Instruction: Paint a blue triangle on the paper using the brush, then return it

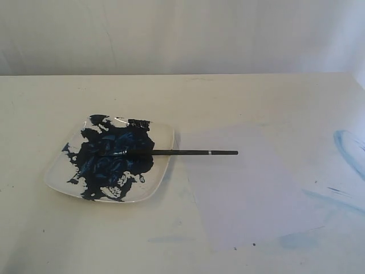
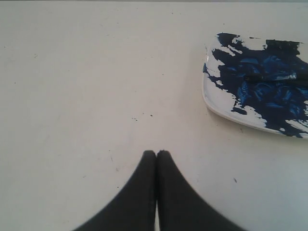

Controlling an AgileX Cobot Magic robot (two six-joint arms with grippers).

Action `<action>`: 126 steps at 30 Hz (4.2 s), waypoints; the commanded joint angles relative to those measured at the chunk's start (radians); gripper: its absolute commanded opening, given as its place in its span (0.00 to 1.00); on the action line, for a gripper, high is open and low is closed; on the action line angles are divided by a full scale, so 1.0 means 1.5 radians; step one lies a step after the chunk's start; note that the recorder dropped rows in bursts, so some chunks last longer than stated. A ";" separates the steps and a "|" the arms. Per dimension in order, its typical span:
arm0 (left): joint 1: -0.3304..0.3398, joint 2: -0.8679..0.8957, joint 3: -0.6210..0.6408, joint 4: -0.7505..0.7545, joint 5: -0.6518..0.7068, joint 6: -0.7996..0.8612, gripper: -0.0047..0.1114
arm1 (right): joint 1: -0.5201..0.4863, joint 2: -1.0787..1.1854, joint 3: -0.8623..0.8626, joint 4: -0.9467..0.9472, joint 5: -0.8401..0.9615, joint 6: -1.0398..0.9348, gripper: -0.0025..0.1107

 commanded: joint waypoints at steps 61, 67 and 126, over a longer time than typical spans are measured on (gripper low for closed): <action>-0.004 0.002 0.002 -0.007 -0.002 -0.004 0.04 | 0.299 1.183 -0.658 1.163 0.309 -0.546 0.02; -0.004 0.002 0.002 -0.007 -0.002 -0.004 0.04 | 0.302 1.246 -0.694 1.163 0.351 -0.497 0.02; -0.004 0.005 0.002 -0.007 -0.002 -0.004 0.04 | 0.302 1.340 -0.698 1.163 0.261 -0.217 0.33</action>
